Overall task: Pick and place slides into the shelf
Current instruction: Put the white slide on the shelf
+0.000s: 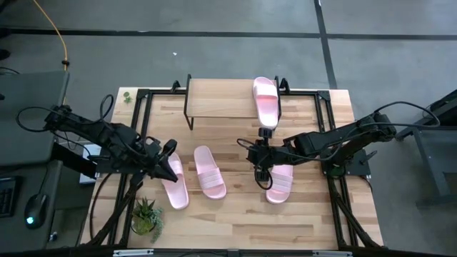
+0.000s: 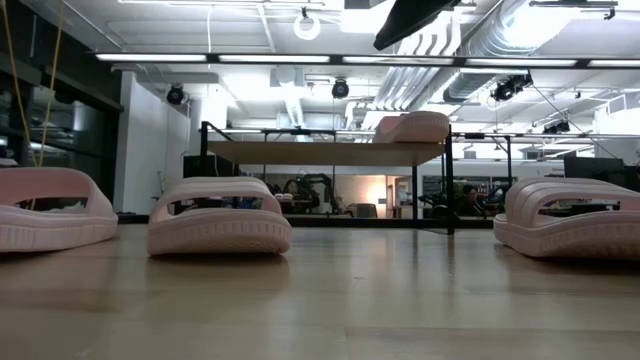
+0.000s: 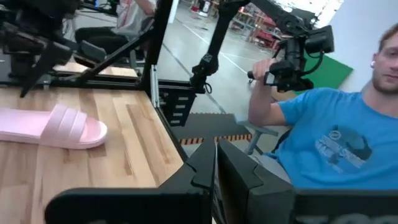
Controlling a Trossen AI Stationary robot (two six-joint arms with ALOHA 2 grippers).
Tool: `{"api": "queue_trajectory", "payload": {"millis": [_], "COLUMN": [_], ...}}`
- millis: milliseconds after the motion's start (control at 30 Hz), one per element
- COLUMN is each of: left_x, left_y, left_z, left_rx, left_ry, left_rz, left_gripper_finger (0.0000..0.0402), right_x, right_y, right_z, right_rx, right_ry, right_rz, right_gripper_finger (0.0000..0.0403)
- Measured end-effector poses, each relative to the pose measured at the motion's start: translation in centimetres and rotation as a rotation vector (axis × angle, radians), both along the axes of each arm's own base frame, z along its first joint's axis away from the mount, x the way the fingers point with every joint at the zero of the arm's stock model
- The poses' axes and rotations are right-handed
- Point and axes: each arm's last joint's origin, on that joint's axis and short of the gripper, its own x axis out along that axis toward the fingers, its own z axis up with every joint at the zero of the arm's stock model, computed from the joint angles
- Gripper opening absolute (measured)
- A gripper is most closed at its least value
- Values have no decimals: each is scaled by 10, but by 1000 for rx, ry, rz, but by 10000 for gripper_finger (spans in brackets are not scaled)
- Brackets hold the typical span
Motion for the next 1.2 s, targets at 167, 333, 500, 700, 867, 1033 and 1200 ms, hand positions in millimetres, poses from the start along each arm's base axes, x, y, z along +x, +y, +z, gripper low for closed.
{"api": "queue_trajectory", "payload": {"millis": [167,333,500,700,867,1033,1200], "left_x": [0,-5,-12,-22,-20,-2,23], "left_y": [-9,-20,-30,-37,-45,-60,-78], "left_z": [-3,-9,-14,-19,-6,26,31], "left_rx": [68,144,197,243,294,391,551], "left_ry": [4,39,67,109,173,227,362], "left_rz": [44,163,232,319,351,362,437], "left_gripper_finger": [8,8,8,8,7,7,7], "right_x": [0,0,0,0,0,0,0], "right_y": [0,0,0,0,0,0,0], "right_z": [0,0,0,0,0,1,0], "right_rx": [6,6,6,6,3,-1,-1], "right_ry": [-2,-2,-2,-2,-2,-6,-6], "right_rz": [-6,-6,-6,-6,-4,1,1], "right_gripper_finger": [147,147,147,147,147,147,147]}}
